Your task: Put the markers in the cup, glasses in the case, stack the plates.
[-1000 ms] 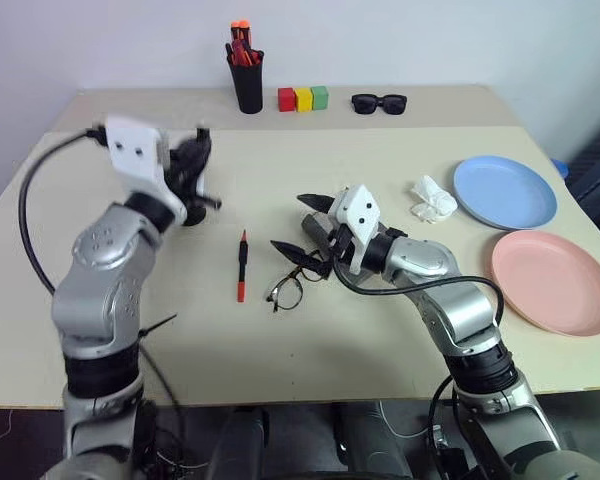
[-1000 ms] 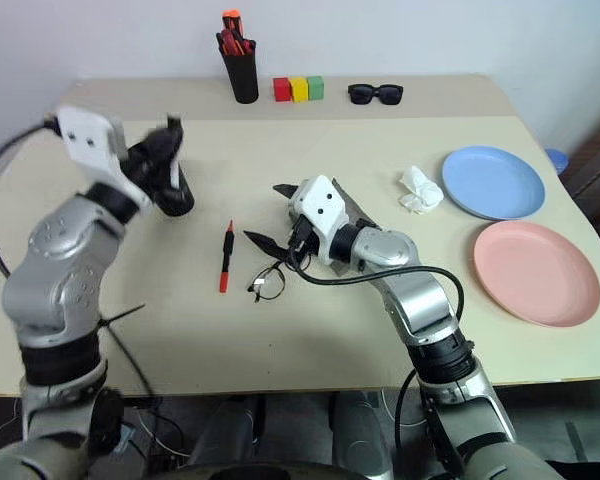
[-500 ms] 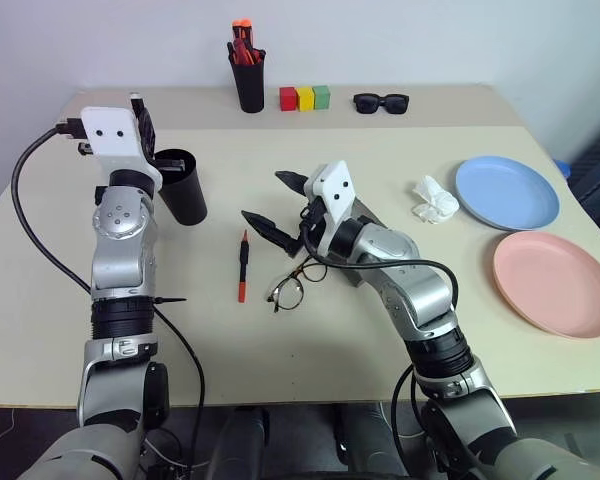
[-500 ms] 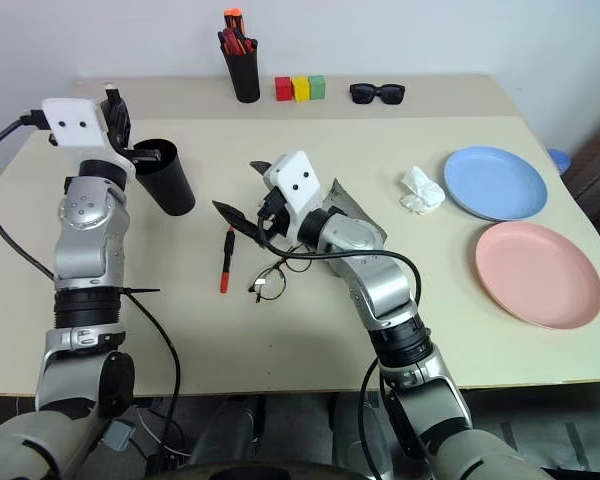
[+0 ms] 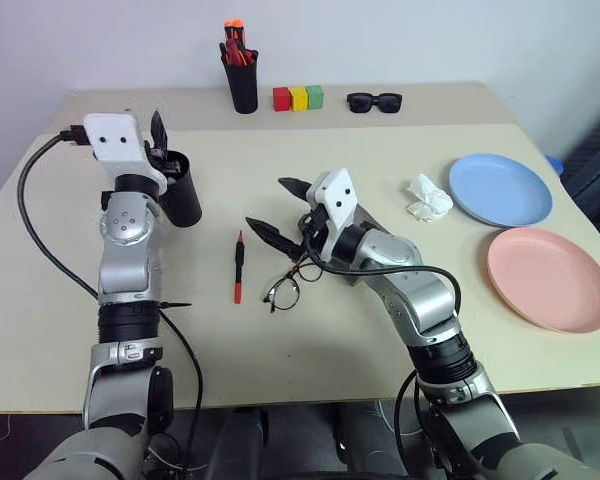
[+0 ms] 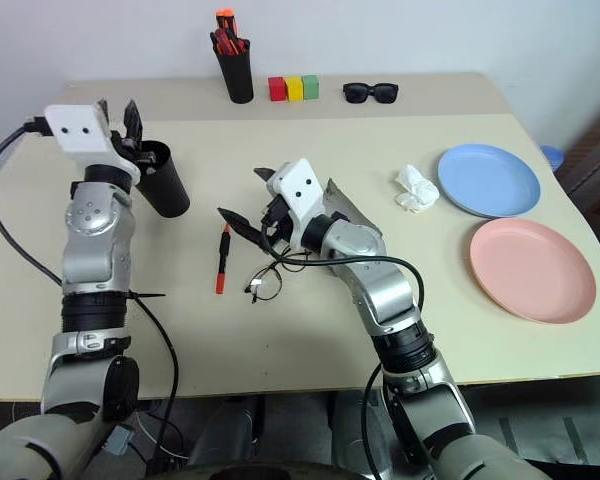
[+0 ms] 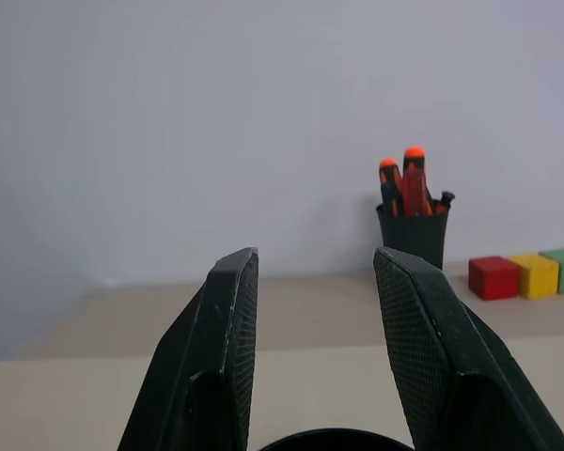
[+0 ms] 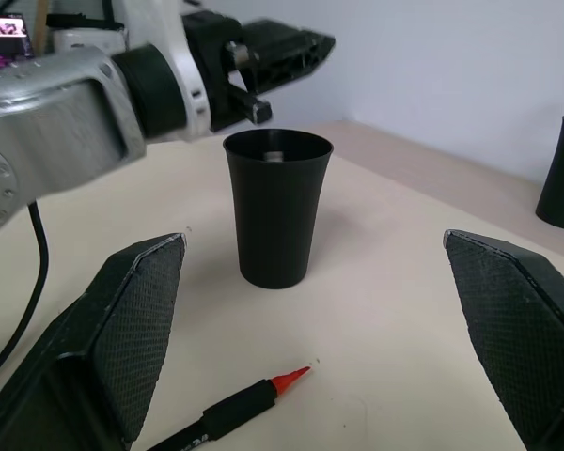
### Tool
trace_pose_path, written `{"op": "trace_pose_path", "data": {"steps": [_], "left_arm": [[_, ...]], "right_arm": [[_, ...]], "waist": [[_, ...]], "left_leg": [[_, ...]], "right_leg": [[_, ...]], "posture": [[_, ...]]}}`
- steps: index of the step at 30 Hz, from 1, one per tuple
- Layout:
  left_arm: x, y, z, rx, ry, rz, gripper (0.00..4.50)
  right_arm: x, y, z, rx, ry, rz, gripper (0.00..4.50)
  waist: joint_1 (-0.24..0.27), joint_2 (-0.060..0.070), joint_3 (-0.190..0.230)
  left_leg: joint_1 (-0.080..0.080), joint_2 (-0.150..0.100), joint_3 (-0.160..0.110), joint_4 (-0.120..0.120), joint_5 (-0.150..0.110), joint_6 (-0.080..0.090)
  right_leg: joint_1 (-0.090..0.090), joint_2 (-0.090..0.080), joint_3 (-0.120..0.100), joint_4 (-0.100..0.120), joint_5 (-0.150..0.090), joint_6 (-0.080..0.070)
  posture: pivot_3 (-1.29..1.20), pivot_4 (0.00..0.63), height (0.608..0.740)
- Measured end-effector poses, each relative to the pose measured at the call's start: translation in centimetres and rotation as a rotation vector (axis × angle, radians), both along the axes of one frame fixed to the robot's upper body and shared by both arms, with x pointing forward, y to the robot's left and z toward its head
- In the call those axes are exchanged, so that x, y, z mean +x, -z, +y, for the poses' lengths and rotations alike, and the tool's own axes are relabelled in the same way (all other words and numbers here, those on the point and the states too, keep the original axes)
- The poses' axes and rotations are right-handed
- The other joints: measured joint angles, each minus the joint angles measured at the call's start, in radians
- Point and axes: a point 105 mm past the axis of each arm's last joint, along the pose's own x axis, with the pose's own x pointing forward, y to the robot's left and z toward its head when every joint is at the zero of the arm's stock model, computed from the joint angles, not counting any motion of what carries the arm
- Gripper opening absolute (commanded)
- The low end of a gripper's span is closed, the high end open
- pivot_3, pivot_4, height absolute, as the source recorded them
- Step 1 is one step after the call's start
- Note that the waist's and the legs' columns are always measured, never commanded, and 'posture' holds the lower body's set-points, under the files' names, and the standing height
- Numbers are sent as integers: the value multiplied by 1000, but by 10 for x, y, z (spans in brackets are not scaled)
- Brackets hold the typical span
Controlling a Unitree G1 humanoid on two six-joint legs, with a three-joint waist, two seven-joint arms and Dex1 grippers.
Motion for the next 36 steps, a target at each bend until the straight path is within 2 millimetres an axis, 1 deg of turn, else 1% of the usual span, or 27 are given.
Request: {"op": "trace_pose_path", "data": {"steps": [1,3,4,6,7,8,10,11,12,13,14,16,18,20,21,23,24,26,27,30,31,34,35,36], "left_arm": [[-6,-5,-8,5,53,-12,1914],[-21,-8,-33,51,203,6,2455],[-28,-3,-47,84,274,47,2732],[-37,15,-68,119,358,159,3673],[-40,29,-75,134,376,245,4305],[-41,46,-80,168,371,352,4457],[-43,73,-80,197,312,523,4457],[-44,83,-78,199,286,584,4457],[-44,92,-75,186,254,647,4457],[-44,101,-75,109,230,730,4457],[-44,106,-77,59,224,778,4457],[-46,120,-86,-61,239,937,4457],[-49,129,-88,-97,243,1038,4457],[-51,136,-92,-112,252,1126,4457],[-51,135,-93,-117,258,1135,4457],[-50,135,-92,-123,269,1151,3944],[-50,136,-91,-124,267,1159,3601],[-50,136,-88,-118,260,1166,2681],[-50,136,-87,-113,255,1167,2137],[-50,136,-84,-87,245,1168,687],[-49,136,-83,-67,241,1166,265],[-43,133,-77,31,200,1111,265],[-38,129,-74,72,183,1065,265],[-33,121,-72,133,170,987,265]], "right_arm": [[0,0,-3,-10,2,-3,4500],[2,1,-11,-35,9,-14,4500],[2,0,-16,-48,12,-15,4500],[1,1,-29,-77,12,-19,4500],[-1,1,-35,-97,6,-22,4500],[-5,3,-41,-131,-12,-22,4500],[-13,9,-50,-192,-51,-8,4500],[-15,11,-54,-212,-64,-2,4500],[-17,11,-57,-226,-74,2,4500],[-20,13,-61,-254,-88,9,4500],[-23,14,-62,-273,-102,12,4500],[-33,18,-65,-341,-162,11,4500],[-40,19,-64,-368,-200,12,4500],[-42,23,-64,-375,-211,28,4500],[-43,25,-64,-376,-214,32,4500],[-43,26,-63,-377,-217,35,4500],[-43,26,-62,-377,-217,35,4500],[-43,26,-62,-374,-210,33,4500],[-42,26,-62,-373,-206,33,4500],[-42,27,-62,-375,-200,33,4500],[-42,28,-61,-377,-201,35,4500],[-43,30,-61,-376,-199,40,4500],[-42,30,-61,-375,-194,39,4500],[-42,29,-60,-372,-192,37,4500]], "waist": [[0,0,0],[2,0,0],[2,0,0],[2,0,0],[1,0,0],[0,0,0],[-3,0,0],[-5,0,0],[-7,0,0],[-3,0,0],[-1,0,0],[3,0,1],[0,-1,0],[-2,-1,0],[-2,-1,0],[-1,0,0],[0,0,0],[1,0,0],[2,0,0],[3,0,0],[3,0,0],[2,0,0],[0,0,0],[1,0,0]], "left_leg": [[0,0,0,0,0,0],[0,0,0,0,0,0],[0,0,0,0,0,0],[0,0,0,0,0,0],[0,0,0,1,0,0],[1,0,0,1,0,0],[1,0,0,0,0,0],[1,0,0,0,0,0],[1,0,0,0,0,0],[1,0,0,1,0,0],[1,0,0,1,0,0],[0,0,-1,2,0,0],[0,0,-1,1,0,0],[1,0,-1,1,0,0],[1,0,-1,1,0,0],[1,0,-1,1,0,0],[1,0,-1,1,0,0],[1,0,-1,1,0,0],[1,0,-1,1,0,0],[1,0,-1,1,0,0],[1,0,-1,1,0,0],[1,0,-1,1,0,0],[1,0,-1,1,0,0],[1,0,-1,0,0,0]], "right_leg": [[0,0,0,0,0,0],[1,-1,0,0,0,0],[1,-1,0,-1,0,0],[2,-1,0,-1,0,0],[2,0,0,0,0,0],[2,0,0,0,0,0],[2,0,0,0,0,0],[1,1,0,0,0,0],[1,1,0,0,0,0],[2,1,0,0,-1,0],[2,1,0,0,-1,0],[2,0,-1,-1,-1,1],[2,0,-1,-1,-1,1],[2,0,-1,-1,-1,1],[1,0,-1,0,-1,1],[2,0,-1,0,-1,1],[2,0,0,-1,-1,1],[2,0,0,-1,-1,1],[2,0,0,-1,-1,1],[2,0,0,-1,-1,1],[2,0,-1,-1,-1,1],[2,0,0,-1,-1,1],[2,0,0,-1,-1,1],[1,0,0,-1,-1,0]], "posture": [[0,150,740],[0,150,740],[0,150,740],[0,150,740],[0,150,740],[0,150,740],[0,150,740],[0,150,740],[0,150,740],[0,150,740],[0,150,740],[0,150,740],[0,150,740],[0,150,740],[0,150,740],[0,150,740],[0,150,740],[0,150,740],[0,150,740],[0,150,740],[0,150,740],[0,150,740],[0,150,740],[0,150,740]]}}
